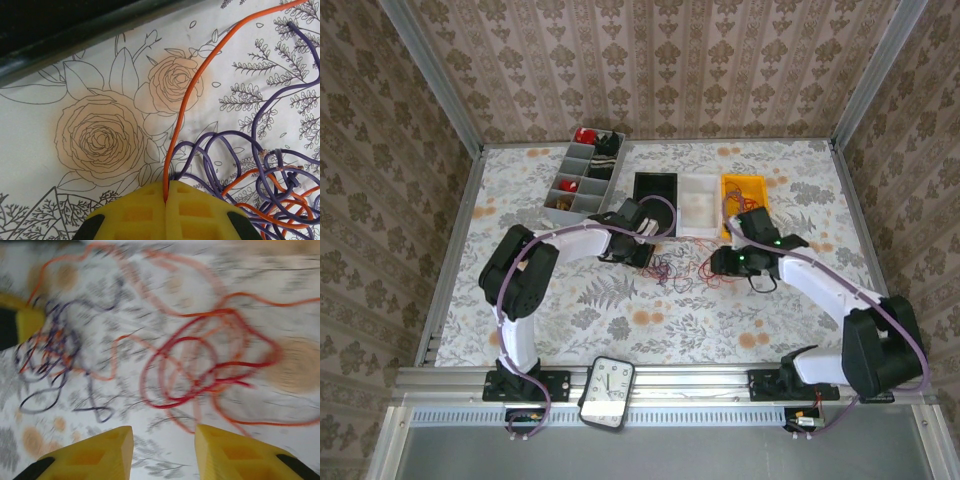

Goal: Untangle the cables

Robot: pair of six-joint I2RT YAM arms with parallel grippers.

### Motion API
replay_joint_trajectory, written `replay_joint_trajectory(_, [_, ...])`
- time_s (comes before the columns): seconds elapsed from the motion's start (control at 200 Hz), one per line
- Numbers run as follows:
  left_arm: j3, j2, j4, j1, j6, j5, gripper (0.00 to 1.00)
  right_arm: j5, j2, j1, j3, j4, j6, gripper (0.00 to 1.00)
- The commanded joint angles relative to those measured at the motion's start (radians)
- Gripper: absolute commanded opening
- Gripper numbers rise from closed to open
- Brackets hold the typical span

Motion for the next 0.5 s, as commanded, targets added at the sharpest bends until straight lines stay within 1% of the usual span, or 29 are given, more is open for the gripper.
replay_joint_trajectory(0.0, [0.026, 0.020, 0.007, -0.006, 0.016, -0.011, 0.00, -0.043, 0.101, 0.072, 0.086, -0.059, -0.091, 0.38])
replay_joint_trajectory(0.075, [0.023, 0.016, 0.005, -0.007, 0.014, -0.012, 0.00, -0.018, 0.177, 0.096, 0.133, -0.059, -0.100, 0.37])
replay_joint_trajectory(0.22, [0.012, 0.000, 0.000, -0.007, 0.008, -0.020, 0.00, 0.042, 0.285, 0.097, 0.192, -0.090, -0.097, 0.35])
replay_joint_trajectory(0.495, [-0.013, -0.020, 0.000, -0.005, 0.000, -0.025, 0.00, 0.065, 0.378, 0.101, 0.209, -0.095, -0.093, 0.33])
